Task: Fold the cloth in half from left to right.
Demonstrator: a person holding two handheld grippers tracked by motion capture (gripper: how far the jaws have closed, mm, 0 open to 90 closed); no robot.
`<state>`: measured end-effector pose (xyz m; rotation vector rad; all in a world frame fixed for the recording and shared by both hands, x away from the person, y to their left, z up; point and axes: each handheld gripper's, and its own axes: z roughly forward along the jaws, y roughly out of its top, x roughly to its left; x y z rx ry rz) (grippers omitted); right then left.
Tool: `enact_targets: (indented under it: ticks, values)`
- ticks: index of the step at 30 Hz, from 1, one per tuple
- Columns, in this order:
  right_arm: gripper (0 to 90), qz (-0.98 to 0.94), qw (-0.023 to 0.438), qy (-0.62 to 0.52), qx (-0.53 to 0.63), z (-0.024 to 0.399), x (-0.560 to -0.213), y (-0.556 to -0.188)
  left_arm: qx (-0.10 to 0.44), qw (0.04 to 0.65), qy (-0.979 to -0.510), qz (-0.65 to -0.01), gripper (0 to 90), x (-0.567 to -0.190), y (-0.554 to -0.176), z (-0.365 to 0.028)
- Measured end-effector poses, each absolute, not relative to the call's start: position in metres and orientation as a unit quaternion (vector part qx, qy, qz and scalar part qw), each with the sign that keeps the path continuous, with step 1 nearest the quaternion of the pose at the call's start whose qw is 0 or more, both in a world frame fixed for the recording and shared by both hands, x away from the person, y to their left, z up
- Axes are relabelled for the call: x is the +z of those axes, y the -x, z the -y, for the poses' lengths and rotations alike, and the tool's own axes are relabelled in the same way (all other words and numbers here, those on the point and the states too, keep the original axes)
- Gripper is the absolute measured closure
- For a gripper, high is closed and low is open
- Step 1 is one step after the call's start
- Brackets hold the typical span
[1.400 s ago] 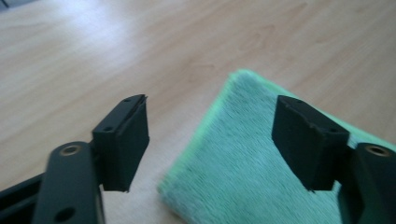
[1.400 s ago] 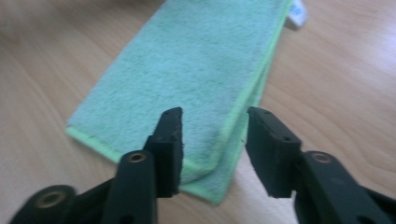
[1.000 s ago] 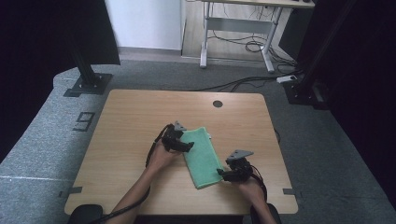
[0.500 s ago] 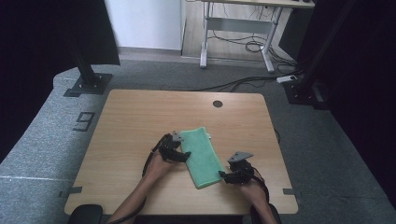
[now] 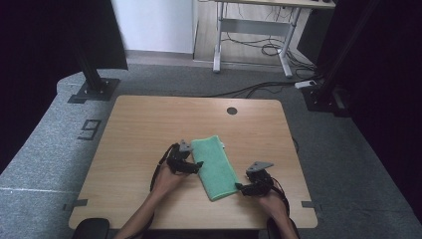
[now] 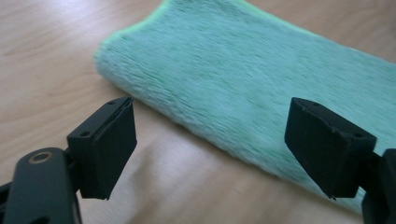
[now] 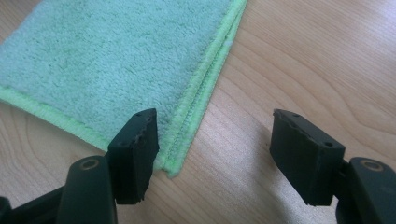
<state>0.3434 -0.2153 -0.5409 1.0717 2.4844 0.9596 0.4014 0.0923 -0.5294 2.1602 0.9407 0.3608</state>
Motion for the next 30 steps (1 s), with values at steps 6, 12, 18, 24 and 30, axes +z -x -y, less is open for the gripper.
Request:
enact_targets:
  ticks: [6,12,18,24,30]
  values:
    - [32.4,-0.856,0.131,-0.372,0.333,0.216,-0.542,-0.344,0.132,0.356,-0.853,-0.359,14.7,-0.537,-0.386,-0.089]
    - [32.5,-0.856,0.145,-0.368,0.333,0.213,-0.537,-0.342,0.134,0.346,-0.855,-0.361,13.7,-0.548,-0.384,-0.088]
    - [29.5,-0.836,0.154,-0.383,0.361,0.213,-0.528,-0.350,0.138,0.341,-0.857,-0.361,12.7,-0.547,-0.386,-0.090]
    - [28.7,-0.851,0.149,-0.370,0.341,0.203,-0.533,-0.359,0.141,0.333,-0.859,-0.363,12.5,-0.546,-0.390,-0.096]
    - [28.4,-0.862,0.133,-0.360,0.332,0.193,-0.540,-0.362,0.154,0.324,-0.857,-0.370,12.3,-0.546,-0.396,-0.105]
